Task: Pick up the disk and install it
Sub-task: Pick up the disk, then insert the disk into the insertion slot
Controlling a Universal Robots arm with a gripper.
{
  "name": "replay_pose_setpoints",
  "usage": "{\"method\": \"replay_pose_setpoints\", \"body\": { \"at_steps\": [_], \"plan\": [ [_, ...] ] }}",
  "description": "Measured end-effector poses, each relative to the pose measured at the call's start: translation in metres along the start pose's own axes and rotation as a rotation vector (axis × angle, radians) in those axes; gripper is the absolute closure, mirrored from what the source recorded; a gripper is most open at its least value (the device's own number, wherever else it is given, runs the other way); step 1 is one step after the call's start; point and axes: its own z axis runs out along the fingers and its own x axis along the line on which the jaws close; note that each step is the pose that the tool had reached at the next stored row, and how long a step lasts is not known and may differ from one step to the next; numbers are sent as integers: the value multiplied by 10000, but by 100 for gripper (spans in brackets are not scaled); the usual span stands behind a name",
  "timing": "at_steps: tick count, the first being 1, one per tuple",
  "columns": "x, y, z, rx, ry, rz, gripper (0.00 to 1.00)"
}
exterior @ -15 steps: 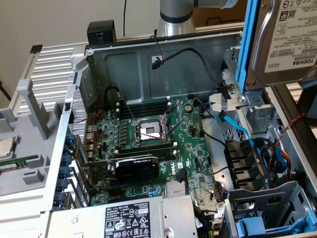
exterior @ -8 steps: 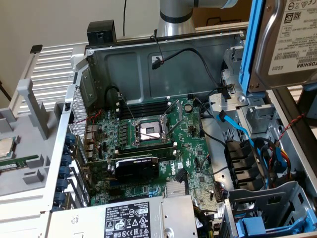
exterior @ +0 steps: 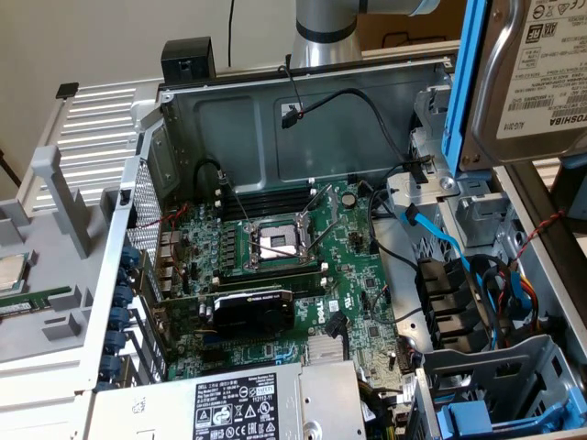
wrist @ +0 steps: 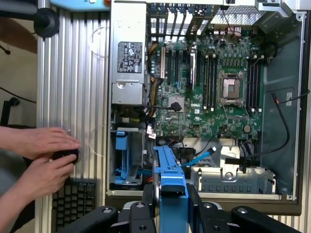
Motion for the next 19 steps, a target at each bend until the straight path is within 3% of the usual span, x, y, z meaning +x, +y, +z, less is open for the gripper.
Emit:
{"method": "replay_pose_setpoints", "body": {
  "at_steps": [6, 19],
  "plan": [
    [11, 0, 0, 0, -1, 2, 64],
    [167, 8, 0, 1, 7, 132, 64]
  ]
}}
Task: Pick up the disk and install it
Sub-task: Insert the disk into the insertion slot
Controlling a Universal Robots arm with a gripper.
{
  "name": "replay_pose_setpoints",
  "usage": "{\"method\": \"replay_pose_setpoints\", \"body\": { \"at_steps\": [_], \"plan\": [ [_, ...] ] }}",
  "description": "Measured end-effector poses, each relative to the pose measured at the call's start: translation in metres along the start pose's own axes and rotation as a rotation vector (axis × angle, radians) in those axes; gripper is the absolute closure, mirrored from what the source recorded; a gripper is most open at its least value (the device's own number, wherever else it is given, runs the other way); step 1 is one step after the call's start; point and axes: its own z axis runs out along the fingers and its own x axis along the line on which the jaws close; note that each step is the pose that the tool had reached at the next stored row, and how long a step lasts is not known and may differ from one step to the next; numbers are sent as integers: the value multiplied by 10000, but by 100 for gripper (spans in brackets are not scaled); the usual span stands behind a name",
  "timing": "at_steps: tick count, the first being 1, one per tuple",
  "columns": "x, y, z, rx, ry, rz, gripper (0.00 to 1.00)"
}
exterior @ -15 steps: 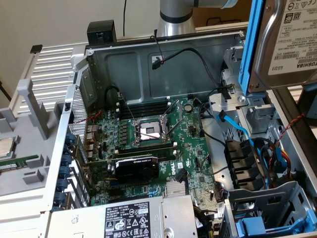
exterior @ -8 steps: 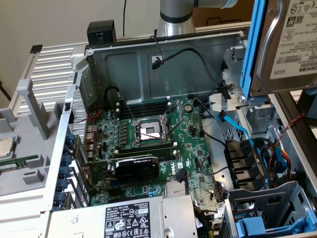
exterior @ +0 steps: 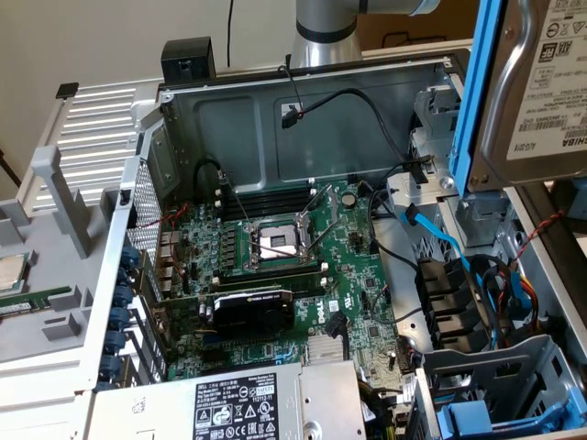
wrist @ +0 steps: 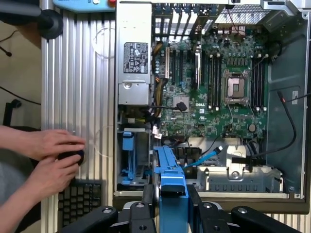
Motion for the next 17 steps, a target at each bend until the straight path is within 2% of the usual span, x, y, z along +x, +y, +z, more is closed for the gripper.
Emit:
{"method": "replay_pose_setpoints", "body": {
  "at_steps": [9, 17],
  "plan": [
    [232, 4, 19, 0, 2, 21, 64],
    [380, 9, 134, 0, 2, 135, 64]
  ]
}}
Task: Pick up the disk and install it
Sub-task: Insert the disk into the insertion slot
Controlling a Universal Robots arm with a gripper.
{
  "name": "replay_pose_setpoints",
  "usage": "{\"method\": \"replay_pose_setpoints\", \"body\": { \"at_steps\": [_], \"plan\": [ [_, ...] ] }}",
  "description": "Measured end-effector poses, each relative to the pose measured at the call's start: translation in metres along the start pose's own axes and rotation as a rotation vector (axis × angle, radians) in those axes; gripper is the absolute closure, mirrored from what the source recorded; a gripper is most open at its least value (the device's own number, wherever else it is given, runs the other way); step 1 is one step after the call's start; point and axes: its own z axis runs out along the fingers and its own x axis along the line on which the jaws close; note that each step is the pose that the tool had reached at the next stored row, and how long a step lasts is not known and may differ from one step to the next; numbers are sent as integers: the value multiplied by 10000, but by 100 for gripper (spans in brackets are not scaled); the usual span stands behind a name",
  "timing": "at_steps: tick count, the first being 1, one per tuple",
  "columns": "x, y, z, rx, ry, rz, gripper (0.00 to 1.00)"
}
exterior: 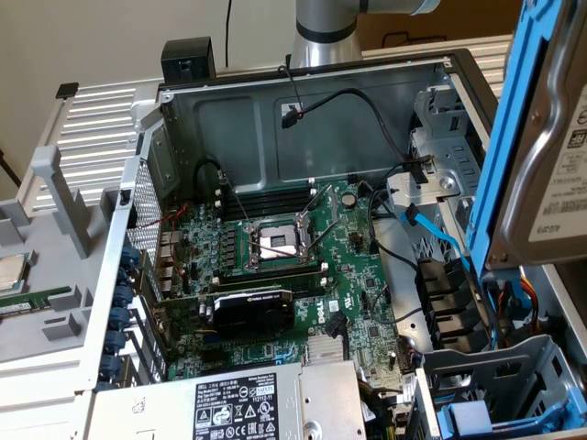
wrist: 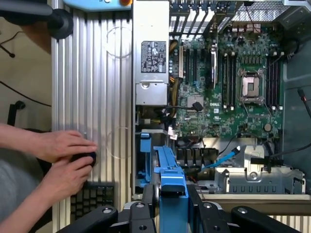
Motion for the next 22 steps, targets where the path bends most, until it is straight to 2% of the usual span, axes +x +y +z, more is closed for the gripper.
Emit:
{"method": "replay_pose_setpoints", "body": {
  "at_steps": [15, 22],
  "plan": [
    [154, 3, 272, 1, 5, 307, 64],
    [191, 4, 399, 3, 8, 550, 64]
  ]
}}
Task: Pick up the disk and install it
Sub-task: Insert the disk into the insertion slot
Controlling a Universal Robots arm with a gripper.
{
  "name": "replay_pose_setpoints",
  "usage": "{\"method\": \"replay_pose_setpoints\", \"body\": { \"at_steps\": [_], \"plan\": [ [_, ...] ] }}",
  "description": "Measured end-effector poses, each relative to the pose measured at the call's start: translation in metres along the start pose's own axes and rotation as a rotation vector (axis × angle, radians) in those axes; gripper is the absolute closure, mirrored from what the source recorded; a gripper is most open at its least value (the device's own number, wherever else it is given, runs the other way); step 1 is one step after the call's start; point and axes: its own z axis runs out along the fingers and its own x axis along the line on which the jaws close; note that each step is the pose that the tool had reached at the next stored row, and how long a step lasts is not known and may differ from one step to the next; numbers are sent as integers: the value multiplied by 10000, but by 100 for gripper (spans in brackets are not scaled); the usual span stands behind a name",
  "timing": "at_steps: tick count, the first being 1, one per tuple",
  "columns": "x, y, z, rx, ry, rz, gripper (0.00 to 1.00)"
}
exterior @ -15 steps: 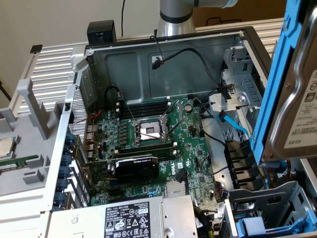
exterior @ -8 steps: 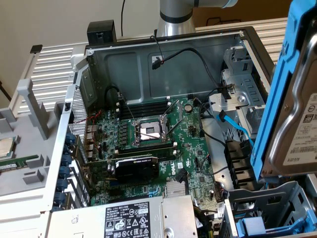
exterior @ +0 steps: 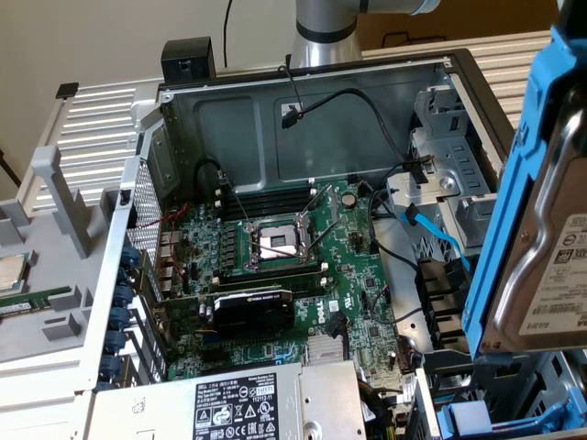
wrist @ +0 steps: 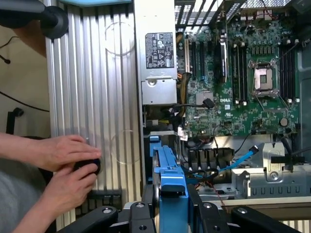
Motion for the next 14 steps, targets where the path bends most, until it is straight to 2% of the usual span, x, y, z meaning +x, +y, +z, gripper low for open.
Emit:
{"method": "replay_pose_setpoints", "body": {
  "at_steps": [10, 14],
  "plan": [
    [14, 2, 182, 0, 4, 277, 64],
    [15, 4, 255, -33, 7, 286, 64]
  ]
}}
